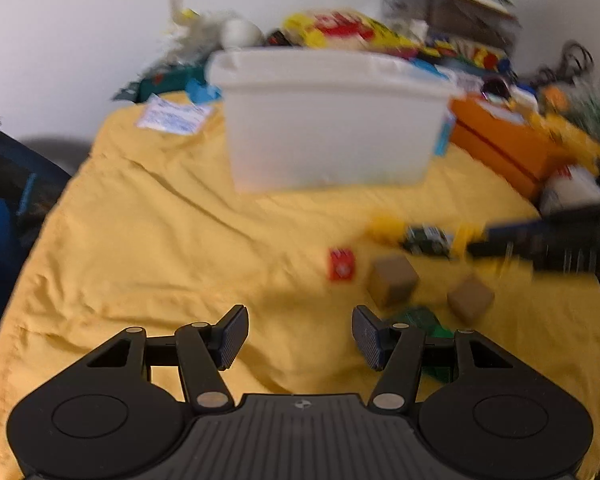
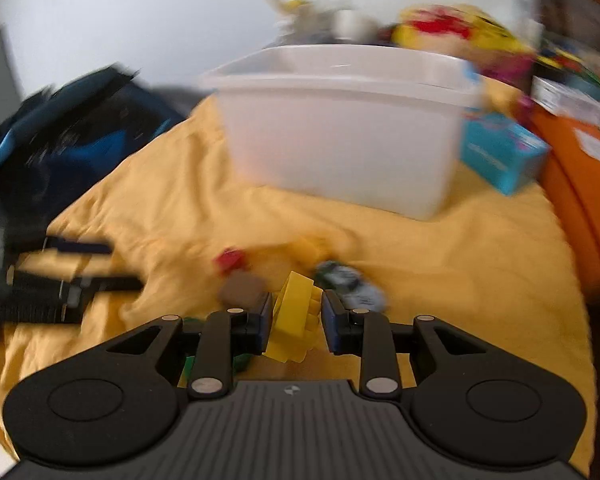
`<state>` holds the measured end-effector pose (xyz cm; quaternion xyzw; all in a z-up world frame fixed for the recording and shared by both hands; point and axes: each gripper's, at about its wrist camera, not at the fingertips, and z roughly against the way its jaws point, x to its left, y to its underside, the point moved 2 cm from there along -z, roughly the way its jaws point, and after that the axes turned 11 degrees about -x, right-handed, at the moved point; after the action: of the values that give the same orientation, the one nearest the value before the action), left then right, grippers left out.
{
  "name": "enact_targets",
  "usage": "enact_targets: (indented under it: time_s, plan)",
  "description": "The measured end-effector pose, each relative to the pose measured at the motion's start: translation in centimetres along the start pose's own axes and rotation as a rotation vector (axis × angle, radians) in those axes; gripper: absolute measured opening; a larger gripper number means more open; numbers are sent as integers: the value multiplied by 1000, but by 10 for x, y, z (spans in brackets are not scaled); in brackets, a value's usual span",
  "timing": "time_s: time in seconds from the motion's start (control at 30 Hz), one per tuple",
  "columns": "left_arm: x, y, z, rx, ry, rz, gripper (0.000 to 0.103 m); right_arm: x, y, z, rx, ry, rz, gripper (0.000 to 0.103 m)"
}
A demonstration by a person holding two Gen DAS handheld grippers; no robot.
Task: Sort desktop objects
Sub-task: 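Grasp the dark green race car with the left tool while the right grasps the yellow brick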
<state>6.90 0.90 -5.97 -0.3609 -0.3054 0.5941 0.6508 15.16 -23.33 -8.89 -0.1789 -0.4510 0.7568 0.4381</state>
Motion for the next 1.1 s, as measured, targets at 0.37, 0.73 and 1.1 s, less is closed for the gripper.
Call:
enact_targets:
  time_s: [0.37, 0.73, 1.1]
  plan:
    - [-47, 20, -25, 54, 92, -74, 61, -37, 15, 20, 23, 88, -79, 30]
    - [-68, 14, -43, 42, 152, -153, 54, -40, 21, 23, 27, 88, -85, 30]
    - [-51, 8, -28, 33, 153, -110, 31, -43, 13, 24, 4, 88, -98, 30]
